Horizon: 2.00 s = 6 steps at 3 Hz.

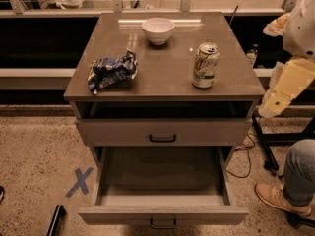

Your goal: Place 7up can into middle drawer

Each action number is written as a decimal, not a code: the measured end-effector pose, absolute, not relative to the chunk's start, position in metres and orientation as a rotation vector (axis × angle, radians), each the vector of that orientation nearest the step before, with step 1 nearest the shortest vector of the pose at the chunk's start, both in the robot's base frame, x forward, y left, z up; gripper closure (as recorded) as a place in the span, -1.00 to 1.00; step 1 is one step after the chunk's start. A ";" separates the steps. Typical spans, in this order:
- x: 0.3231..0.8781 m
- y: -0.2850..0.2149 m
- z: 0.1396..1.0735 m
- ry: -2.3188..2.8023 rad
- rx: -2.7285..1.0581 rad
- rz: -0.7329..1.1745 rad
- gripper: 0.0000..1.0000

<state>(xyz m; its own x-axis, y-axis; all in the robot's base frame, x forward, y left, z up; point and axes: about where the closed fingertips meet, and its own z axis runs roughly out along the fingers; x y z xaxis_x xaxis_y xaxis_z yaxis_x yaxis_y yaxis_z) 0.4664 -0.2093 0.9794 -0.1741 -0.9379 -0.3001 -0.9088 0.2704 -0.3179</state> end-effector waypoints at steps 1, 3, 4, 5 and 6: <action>0.517 -0.194 0.982 1.955 -1.556 -0.024 -1.00; 0.628 -0.156 0.957 1.800 -1.235 0.192 -1.00; 0.652 -0.158 0.932 1.793 -1.114 0.281 -1.00; 0.659 -0.162 0.914 1.783 -1.041 0.368 -1.00; 0.660 -0.162 0.912 1.785 -1.036 0.378 -1.00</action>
Offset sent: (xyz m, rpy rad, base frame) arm 0.1924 0.0610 0.0001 0.6158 -0.3765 -0.0415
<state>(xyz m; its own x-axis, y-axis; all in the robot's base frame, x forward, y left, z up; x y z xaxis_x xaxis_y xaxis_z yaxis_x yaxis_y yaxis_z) 0.6598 -0.1618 0.9118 -0.1367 -0.4757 -0.8689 -0.7871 0.5848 -0.1963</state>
